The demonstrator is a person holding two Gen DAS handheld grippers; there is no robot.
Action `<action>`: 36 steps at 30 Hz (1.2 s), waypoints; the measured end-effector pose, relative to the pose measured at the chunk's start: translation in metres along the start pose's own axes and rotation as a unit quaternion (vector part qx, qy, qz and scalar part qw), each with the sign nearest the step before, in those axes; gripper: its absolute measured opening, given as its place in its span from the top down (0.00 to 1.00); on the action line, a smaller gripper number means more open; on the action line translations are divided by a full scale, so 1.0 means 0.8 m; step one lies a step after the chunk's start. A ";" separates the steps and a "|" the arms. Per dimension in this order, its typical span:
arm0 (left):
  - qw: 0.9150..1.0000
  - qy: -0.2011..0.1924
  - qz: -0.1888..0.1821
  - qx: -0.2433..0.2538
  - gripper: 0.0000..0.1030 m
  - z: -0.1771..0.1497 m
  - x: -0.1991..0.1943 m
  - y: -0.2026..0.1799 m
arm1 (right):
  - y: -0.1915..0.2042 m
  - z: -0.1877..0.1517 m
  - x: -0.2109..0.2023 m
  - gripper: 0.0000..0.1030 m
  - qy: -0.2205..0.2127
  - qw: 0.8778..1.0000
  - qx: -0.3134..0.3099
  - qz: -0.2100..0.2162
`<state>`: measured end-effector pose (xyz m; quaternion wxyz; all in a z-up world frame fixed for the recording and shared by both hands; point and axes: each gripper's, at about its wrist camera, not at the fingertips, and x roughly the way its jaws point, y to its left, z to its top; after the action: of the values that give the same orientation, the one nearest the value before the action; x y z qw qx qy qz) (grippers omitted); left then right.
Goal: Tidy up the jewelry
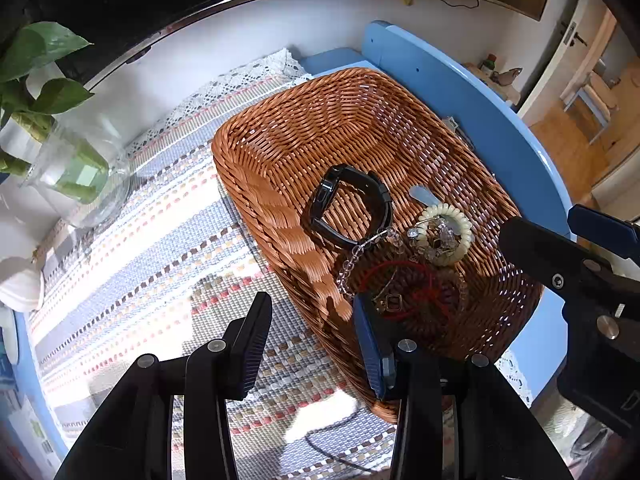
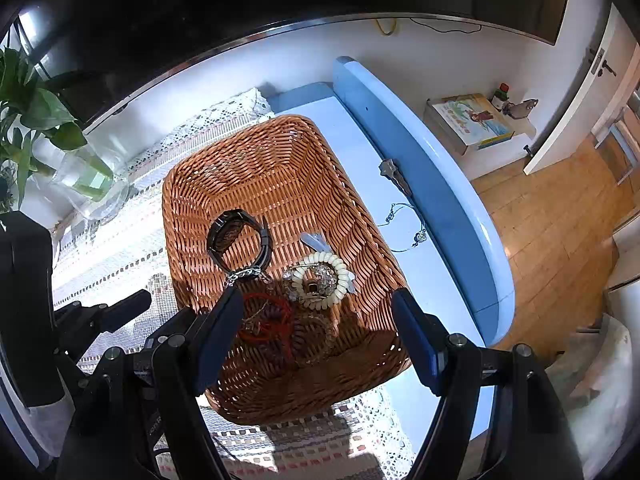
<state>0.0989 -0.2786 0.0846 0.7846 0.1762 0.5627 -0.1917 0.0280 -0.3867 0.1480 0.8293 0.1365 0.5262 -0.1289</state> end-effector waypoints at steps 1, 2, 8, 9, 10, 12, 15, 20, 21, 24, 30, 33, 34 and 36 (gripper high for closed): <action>1.000 0.000 -0.001 0.000 0.58 0.000 0.001 0.000 | 0.000 0.000 0.000 0.24 0.000 1.000 0.001 0.000; 1.000 -0.002 0.001 0.001 0.58 -0.001 0.003 -0.001 | 0.000 0.000 -0.001 0.24 -0.001 1.000 0.002 0.000; 1.000 -0.015 0.002 0.011 0.58 -0.003 0.006 -0.005 | -0.004 0.000 0.003 0.24 0.002 1.000 0.006 -0.005; 1.000 -0.017 0.002 0.012 0.58 -0.004 0.005 -0.006 | -0.004 0.000 0.004 0.24 0.002 1.000 0.007 -0.005; 1.000 -0.018 0.002 0.014 0.58 -0.004 0.005 -0.006 | -0.004 -0.001 0.004 0.24 0.003 1.000 0.007 -0.005; 1.000 -0.016 -0.001 0.016 0.58 -0.004 0.006 -0.006 | -0.004 -0.001 0.004 0.24 0.003 1.000 0.007 -0.005; 1.000 -0.013 -0.018 0.008 0.58 -0.004 0.008 -0.004 | -0.005 -0.001 0.004 0.24 0.004 1.000 0.007 -0.005; 1.000 -0.009 -0.012 0.004 0.58 -0.004 0.011 -0.002 | -0.005 -0.003 0.006 0.24 0.006 1.000 0.008 -0.006; 1.000 -0.009 -0.013 0.004 0.58 -0.004 0.011 -0.001 | -0.006 -0.003 0.006 0.24 0.007 1.000 0.008 -0.006; 1.000 -0.008 -0.013 0.004 0.58 -0.005 0.011 -0.002 | -0.005 -0.003 0.010 0.24 0.012 1.000 0.008 -0.008; 1.000 -0.004 -0.015 0.005 0.58 -0.006 0.013 -0.002 | -0.005 -0.005 0.013 0.24 0.015 1.000 0.009 -0.008; 1.000 -0.005 -0.015 0.005 0.58 -0.006 0.012 -0.002 | -0.006 -0.005 0.012 0.24 0.013 1.000 0.012 -0.008; 1.000 -0.005 -0.015 0.005 0.58 -0.006 0.012 -0.002 | -0.007 -0.005 0.012 0.24 0.012 1.000 0.013 -0.008; 1.000 -0.003 -0.014 0.005 0.58 -0.006 0.012 -0.002 | -0.007 -0.006 0.012 0.24 0.012 1.000 0.014 -0.009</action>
<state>0.0971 -0.2787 0.0738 0.7828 0.1719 0.5614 -0.2062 0.0260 -0.3909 0.1368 0.8196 0.1446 0.5359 -0.1422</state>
